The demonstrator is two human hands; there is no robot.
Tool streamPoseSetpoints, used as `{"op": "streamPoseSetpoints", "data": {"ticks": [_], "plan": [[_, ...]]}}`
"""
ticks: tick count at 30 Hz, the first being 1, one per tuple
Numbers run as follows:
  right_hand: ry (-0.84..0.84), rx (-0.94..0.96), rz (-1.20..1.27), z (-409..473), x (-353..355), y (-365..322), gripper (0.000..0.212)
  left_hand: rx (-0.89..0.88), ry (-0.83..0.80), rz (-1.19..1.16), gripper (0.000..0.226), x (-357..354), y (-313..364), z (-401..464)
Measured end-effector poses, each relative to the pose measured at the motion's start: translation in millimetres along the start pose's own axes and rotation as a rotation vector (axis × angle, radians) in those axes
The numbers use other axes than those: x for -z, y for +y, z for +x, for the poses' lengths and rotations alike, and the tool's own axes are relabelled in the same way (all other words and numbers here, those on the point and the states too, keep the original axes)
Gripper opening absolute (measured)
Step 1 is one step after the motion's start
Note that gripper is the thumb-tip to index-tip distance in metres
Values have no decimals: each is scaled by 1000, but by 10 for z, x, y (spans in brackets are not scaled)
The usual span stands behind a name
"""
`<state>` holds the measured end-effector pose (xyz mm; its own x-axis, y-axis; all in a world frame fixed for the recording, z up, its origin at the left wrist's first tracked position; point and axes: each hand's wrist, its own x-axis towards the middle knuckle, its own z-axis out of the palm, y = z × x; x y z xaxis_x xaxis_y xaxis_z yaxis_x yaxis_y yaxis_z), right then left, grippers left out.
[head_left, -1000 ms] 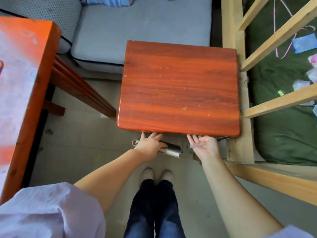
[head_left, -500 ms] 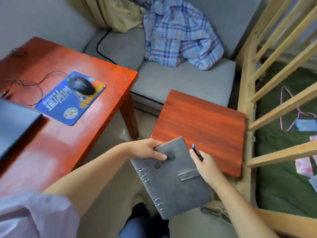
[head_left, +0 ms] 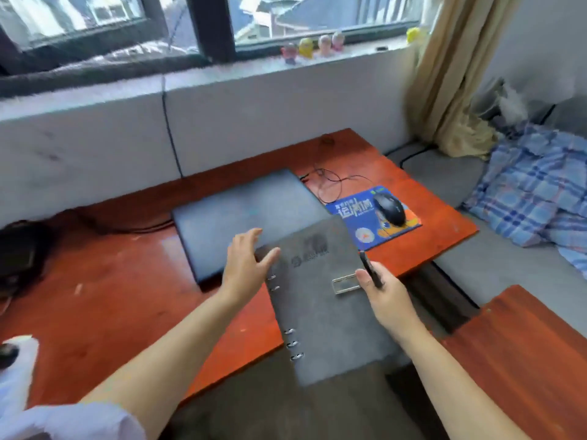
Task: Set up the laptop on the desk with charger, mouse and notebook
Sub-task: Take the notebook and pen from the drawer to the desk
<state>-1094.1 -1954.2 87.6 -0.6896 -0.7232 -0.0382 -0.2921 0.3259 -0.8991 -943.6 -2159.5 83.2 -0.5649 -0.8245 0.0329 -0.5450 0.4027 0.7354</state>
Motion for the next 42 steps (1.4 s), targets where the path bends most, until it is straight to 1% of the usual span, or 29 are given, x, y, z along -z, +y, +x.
{"op": "streamPoseSetpoints", "data": {"ticks": [1,2,3,4,5,7,9,11,14,16,21,24,28,30,32,34,35,37,39,41,42], "plan": [[-8,6,20,75,-249,-151,13,120,-29,-59,44,197,-252,-84],[-19,12,38,144,-506,-280,20,235,-121,-160,36,363,-486,-173],[-34,14,58,206,-773,-395,21,341,-240,-278,26,507,-711,-258],[-62,13,76,255,-1049,-488,19,414,-309,-377,23,646,-927,-321],[-96,10,86,293,-1329,-575,16,446,-308,-414,25,799,-1141,-362],[-164,9,87,352,-1855,-718,16,465,-224,-402,28,1131,-1508,-390],[-232,16,37,389,-2317,-819,16,486,-149,-383,27,1442,-1800,-396],[-285,14,-46,404,-2714,-888,15,546,-100,-373,26,1680,-2046,-425],[-360,17,-216,435,-3196,-927,25,643,-35,-354,24,1871,-2379,-488],[-415,25,-310,463,-3423,-927,28,685,-22,-301,25,1929,-2546,-515],[-518,14,-499,569,-3683,-864,27,752,-13,-192,26,1915,-2738,-471],[-528,2,-559,606,-3724,-841,25,733,-44,-82,28,1890,-2807,-397],[-532,32,-572,661,-3701,-835,27,710,-67,52,33,1845,-2840,-348],[-555,37,-640,656,-3692,-869,28,708,-71,96,38,1834,-2849,-351],[-530,55,-742,641,-3673,-950,29,710,-75,87,39,1829,-2864,-353],[-451,75,-799,625,-3642,-1052,37,711,-75,64,38,1819,-2874,-355],[-435,80,-782,610,-3639,-1101,41,710,-73,64,37,1809,-2879,-358],[-469,90,-671,546,-3688,-1173,42,701,-60,74,39,1784,-2884,-370],[-541,108,-603,442,-3820,-1217,42,681,-51,56,51,1768,-2893,-392],[-600,119,-618,305,-4001,-1223,42,644,-65,49,63,1763,-2897,-432],[-595,135,-625,236,-4094,-1206,41,625,-76,54,66,1758,-2901,-459]]}}
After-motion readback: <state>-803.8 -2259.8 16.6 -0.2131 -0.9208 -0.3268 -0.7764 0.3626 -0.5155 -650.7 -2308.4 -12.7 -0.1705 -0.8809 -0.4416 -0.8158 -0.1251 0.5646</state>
